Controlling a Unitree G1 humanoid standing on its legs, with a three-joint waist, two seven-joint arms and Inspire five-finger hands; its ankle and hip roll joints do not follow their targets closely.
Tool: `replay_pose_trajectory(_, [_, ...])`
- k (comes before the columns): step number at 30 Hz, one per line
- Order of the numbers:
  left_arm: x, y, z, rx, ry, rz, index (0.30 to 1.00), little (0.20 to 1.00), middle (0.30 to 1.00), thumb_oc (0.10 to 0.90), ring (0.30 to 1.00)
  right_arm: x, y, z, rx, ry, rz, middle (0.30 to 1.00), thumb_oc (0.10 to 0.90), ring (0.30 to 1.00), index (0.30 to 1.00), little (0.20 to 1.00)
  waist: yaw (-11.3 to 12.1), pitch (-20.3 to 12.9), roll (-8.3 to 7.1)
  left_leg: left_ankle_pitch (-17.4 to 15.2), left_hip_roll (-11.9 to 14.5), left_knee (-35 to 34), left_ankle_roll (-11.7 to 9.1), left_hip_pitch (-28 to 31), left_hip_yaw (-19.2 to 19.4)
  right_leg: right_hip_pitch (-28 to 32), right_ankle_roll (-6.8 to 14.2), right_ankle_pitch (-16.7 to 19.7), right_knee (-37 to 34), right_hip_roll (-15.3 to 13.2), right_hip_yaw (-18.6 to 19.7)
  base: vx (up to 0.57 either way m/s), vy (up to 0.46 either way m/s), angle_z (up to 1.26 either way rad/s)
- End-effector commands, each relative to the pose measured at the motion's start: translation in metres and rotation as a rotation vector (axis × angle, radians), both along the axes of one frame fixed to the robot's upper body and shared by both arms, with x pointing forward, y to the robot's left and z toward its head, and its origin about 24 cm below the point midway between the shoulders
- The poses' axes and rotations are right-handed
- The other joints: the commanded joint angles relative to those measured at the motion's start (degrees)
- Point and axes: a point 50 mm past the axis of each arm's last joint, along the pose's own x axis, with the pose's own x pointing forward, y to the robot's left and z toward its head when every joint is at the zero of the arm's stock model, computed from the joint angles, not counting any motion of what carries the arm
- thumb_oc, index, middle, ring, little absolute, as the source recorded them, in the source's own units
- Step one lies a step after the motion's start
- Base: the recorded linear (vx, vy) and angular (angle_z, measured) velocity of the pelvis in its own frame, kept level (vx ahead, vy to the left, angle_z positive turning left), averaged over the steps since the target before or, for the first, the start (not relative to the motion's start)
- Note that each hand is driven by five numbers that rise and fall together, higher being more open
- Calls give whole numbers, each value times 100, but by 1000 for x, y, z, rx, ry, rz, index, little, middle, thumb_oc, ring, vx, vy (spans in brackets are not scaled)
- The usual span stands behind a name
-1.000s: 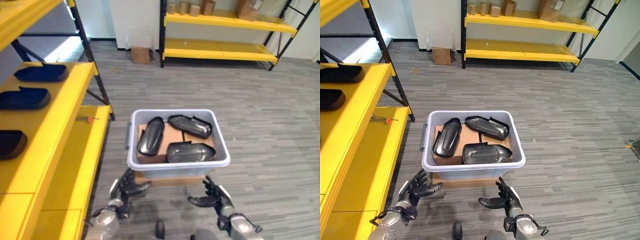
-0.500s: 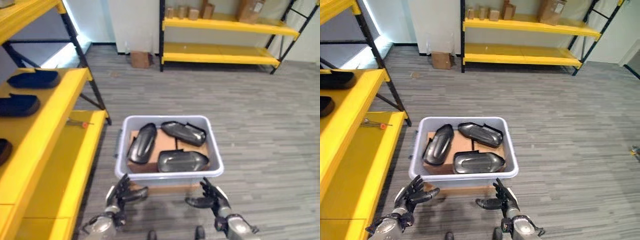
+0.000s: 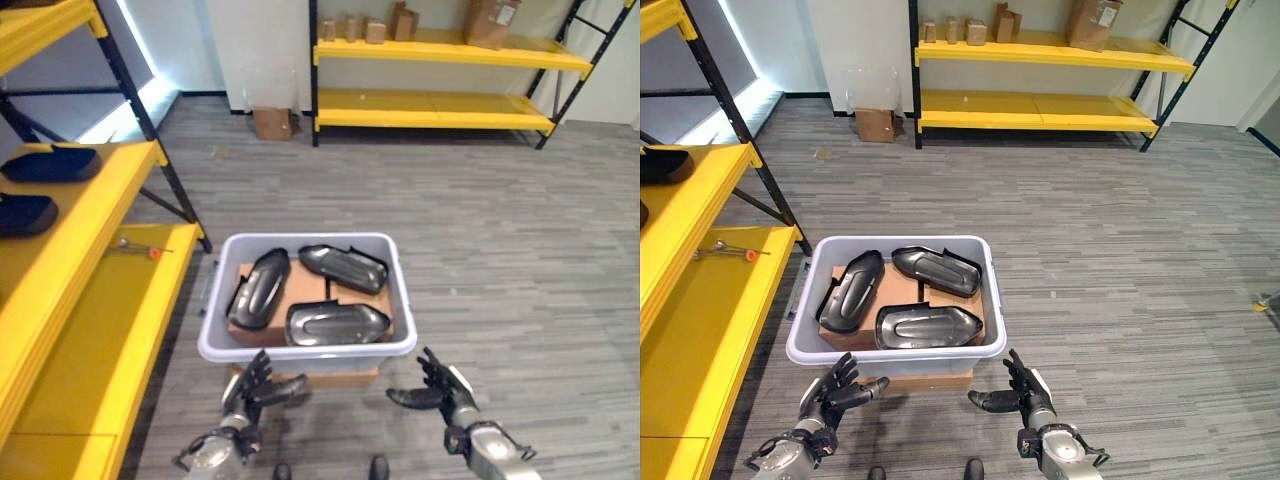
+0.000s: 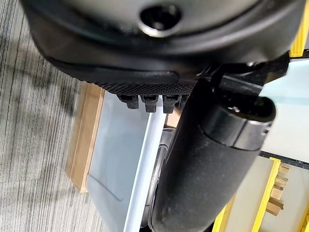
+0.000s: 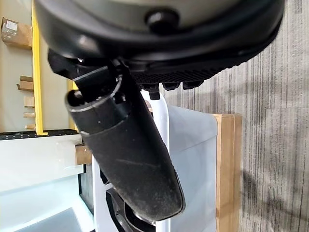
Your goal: Move parts from the plastic box to the shelf.
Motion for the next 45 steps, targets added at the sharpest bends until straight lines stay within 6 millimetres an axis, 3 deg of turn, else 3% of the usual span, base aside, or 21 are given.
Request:
replay_pose_trajectory(1, [34,-7,30,-10,-199,-43,1000,1000,1000,900,1000,35,1,41,-4,-249,33,1000,900,1000,1000,1000,47,-243,-98,-22,106,165,-19,-84,111,146,309,-622,153,-378,57,42,-21,-1])
replay_pose_trajectory(8, [31,-4,32,-12,-214,-35,1000,1000,1000,900,1000,55,0,86,-73,-463,90,1000,900,1000,1000,1000,71,-184,-92,-30,119,68,-18,-82,218,80,347,-535,81,-398,119,10,-2,0])
replay_pose_trajectory(10, [28,0,33,-5,-217,-38,1000,1000,1000,900,1000,61,-4,114,-101,-590,104,1000,900,1000,1000,1000,76,-130,-103,-25,105,30,-12,-112,251,23,376,-508,64,-426,117,20,36,-7])
replay_pose_trajectory(11, [28,0,33,-5,-217,-38,1000,1000,1000,900,1000,61,-4,114,-101,-589,103,1000,900,1000,1000,1000,78,-131,-102,-25,105,30,-12,-112,252,22,376,-508,64,-426,117,2,39,-6])
replay_pose_trajectory(13, [26,2,34,-7,-223,-33,1000,1000,1000,900,1000,68,-5,147,-109,-733,108,1000,900,1000,1000,1000,90,-66,-118,-21,86,-5,4,-161,286,-63,405,-469,55,-457,133,-12,30,0])
replay_pose_trajectory(14, [26,2,34,-7,-223,-33,1000,1000,1000,900,1000,67,-6,147,-109,-733,108,1000,900,1000,1000,1000,94,-68,-118,-21,86,-5,4,-163,288,-66,405,-468,55,-457,135,-16,33,0])
replay_pose_trajectory(15, [26,3,37,-3,-233,-38,1000,1000,1000,900,1000,72,-7,173,-132,-842,118,1000,900,1000,1000,1000,107,-11,-125,-25,65,-9,16,-213,296,-124,420,-454,55,-480,141,0,0,0])
replay_pose_trajectory(17, [26,3,37,-6,-235,-40,1000,1000,1000,900,1000,74,-8,182,-135,-880,117,1000,900,1000,1000,1000,115,15,-129,-25,52,-2,19,-241,300,-146,428,-443,55,-491,141,-7,16,-1])
replay_pose_trajectory(18, [26,3,38,-8,-241,-48,1000,1000,1000,900,1000,78,-9,202,-171,-964,121,1000,900,1000,1000,1000,147,96,-139,-25,27,21,26,-309,293,-196,438,-420,58,-519,124,0,0,0])
replay_pose_trajectory(20, [26,2,38,-8,-241,-48,1000,1000,1000,900,1000,79,-9,202,-171,-964,121,1000,900,1000,1000,1000,143,98,-139,-27,26,26,26,-314,290,-197,438,-420,59,-520,122,-11,5,2])
replay_pose_trajectory(22, [25,1,41,-13,-250,-75,1000,1000,1000,900,1000,81,-13,238,-327,-1111,134,1000,900,1000,1000,1000,197,247,-138,-19,-15,47,34,-438,221,-253,452,-415,88,-569,50,-42,17,5])
replay_pose_trajectory(25, [27,-2,42,-16,-255,-96,1000,1000,1000,900,1000,85,-19,247,-367,-1136,107,1000,900,1000,1000,1000,230,356,-120,6,-43,57,39,-523,157,-305,462,-413,123,-600,-7,-59,16,10])
replay_pose_trajectory(29, [31,-10,51,-28,-289,-143,1000,1000,1000,900,1000,103,-23,280,-520,-1233,49,1000,900,1000,1000,1000,380,725,-6,132,-147,66,31,-824,7,-515,472,-372,235,-712,-178,-125,25,22])
replay_pose_trajectory(34, [37,-11,58,-23,-314,-157,1000,1000,1000,900,1000,119,-21,305,-625,-1284,26,1000,900,1000,1000,1000,452,971,96,210,-202,96,32,-1055,-70,-742,480,-351,354,-780,-230,-94,28,17])
replay_pose_trajectory(36, [41,-13,61,-21,-328,-169,1000,1000,1000,900,1000,129,-19,323,-777,-1316,37,1000,900,1000,1000,1000,536,1141,145,242,-233,130,46,-1209,-102,-916,483,-349,460,-824,-239,-95,30,8])
replay_pose_trajectory(37, [41,-13,62,-22,-330,-167,1000,1000,1000,900,1000,130,-18,324,-778,-1319,39,1000,900,1000,1000,1000,523,1143,152,240,-233,138,46,-1222,-103,-932,482,-354,474,-825,-237,-75,26,14])
replay_pose_trajectory(40, [45,-16,66,-18,-348,-190,1000,1000,1000,900,1000,138,-21,342,-1015,-1336,30,1000,900,1000,1000,1000,603,1301,191,250,-241,239,42,-1418,-118,-1124,484,-373,620,-869,-275,-57,16,8])
replay_pose_trajectory(44, [46,-16,66,-20,-350,-187,1000,1000,1000,900,1000,139,-20,343,-1016,-1340,31,1000,900,1000,1000,1000,588,1301,200,244,-241,255,42,-1439,-119,-1145,483,-378,637,-871,-272,-19,4,11])
replay_pose_trajectory(45, [51,-20,71,-14,-375,-207,1000,1000,1000,900,1000,150,-20,356,-1172,-1331,17,1000,900,1000,1000,1000,699,1461,207,246,-229,393,47,-1632,-122,-1324,468,-410,777,-891,-267,-56,5,6])
